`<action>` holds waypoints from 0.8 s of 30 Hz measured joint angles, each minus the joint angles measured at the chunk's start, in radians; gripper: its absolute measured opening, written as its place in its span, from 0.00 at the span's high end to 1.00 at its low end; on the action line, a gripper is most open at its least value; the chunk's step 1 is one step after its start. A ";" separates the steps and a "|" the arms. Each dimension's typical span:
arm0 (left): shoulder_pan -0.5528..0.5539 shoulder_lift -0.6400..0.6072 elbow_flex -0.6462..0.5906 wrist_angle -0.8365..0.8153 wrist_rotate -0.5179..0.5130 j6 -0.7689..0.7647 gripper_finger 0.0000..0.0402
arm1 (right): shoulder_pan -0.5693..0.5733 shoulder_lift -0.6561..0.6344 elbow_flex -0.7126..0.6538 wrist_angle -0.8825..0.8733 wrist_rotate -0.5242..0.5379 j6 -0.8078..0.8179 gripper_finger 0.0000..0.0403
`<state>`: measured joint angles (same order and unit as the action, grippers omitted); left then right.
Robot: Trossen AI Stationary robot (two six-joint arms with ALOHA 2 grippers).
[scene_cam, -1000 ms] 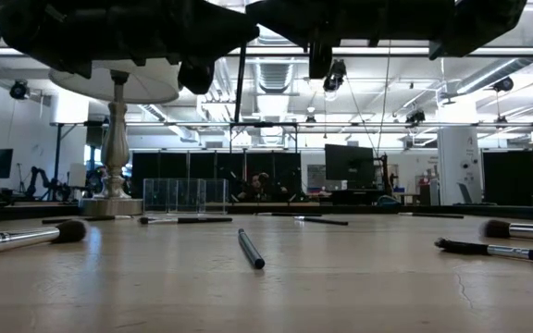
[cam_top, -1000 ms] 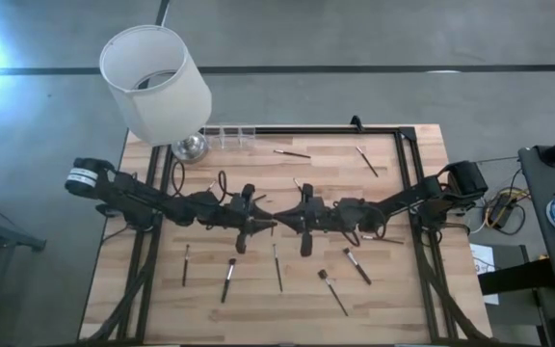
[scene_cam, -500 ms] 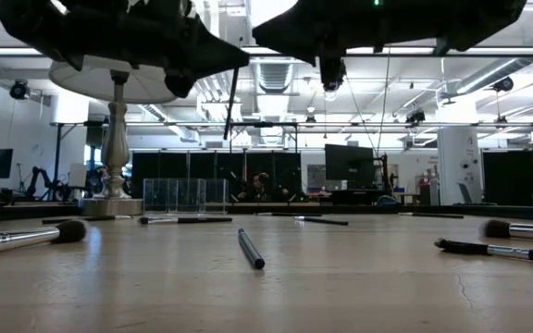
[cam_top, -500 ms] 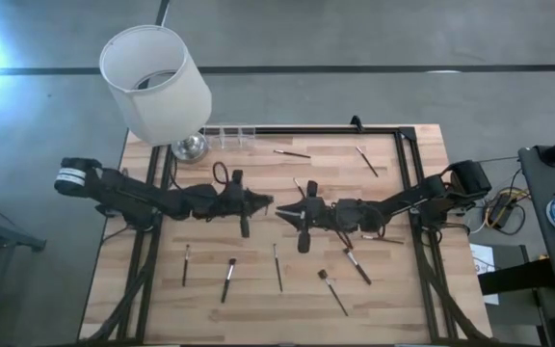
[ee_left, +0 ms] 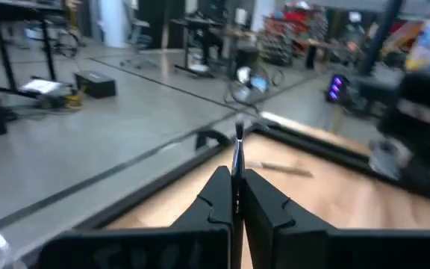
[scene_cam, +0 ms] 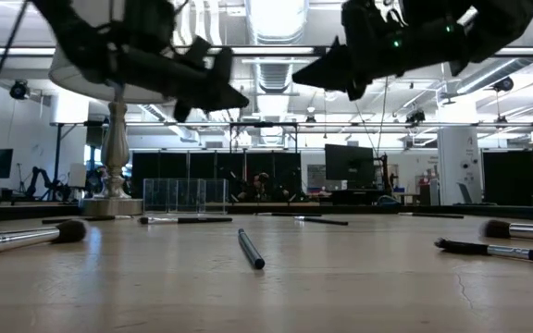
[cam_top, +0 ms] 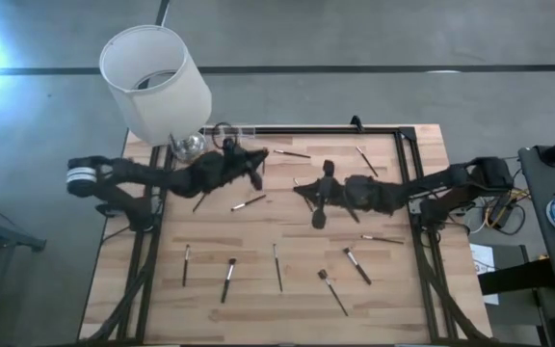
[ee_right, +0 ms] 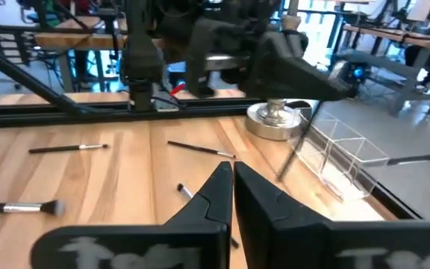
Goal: Put items in baskets/containers
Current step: Put the eyeshadow brush into the transparent organizer
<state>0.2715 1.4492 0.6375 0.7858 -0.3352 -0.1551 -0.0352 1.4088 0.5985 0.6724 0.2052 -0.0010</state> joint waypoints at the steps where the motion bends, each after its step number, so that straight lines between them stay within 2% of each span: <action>1: 0.006 0.036 0.034 -0.002 -0.023 0.007 0.98 | -0.021 -0.015 -0.012 0.001 -0.019 0.000 0.98; 6: 0.009 0.189 0.177 -0.026 -0.251 0.085 0.98 | -0.112 -0.107 -0.055 0.006 -0.081 0.002 0.98; 9: 0.011 0.230 0.211 -0.016 -0.332 0.085 0.98 | -0.135 -0.160 -0.070 0.007 -0.112 -0.019 0.98; 15: 0.020 0.242 0.189 0.029 -0.409 0.080 0.98 | -0.164 -0.241 -0.101 0.003 -0.136 -0.080 0.98; 20: 0.024 0.237 0.133 0.122 -0.536 0.141 0.98 | -0.165 -0.259 -0.110 -0.004 -0.136 -0.100 0.98; 24: 0.062 0.269 0.106 0.219 -0.547 0.162 0.98 | -0.164 -0.250 -0.111 -0.003 -0.136 -0.092 0.98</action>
<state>0.3332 1.7184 0.7437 1.0050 -0.8825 0.0071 -0.1993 1.1588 0.4873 0.6693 0.0692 -0.0932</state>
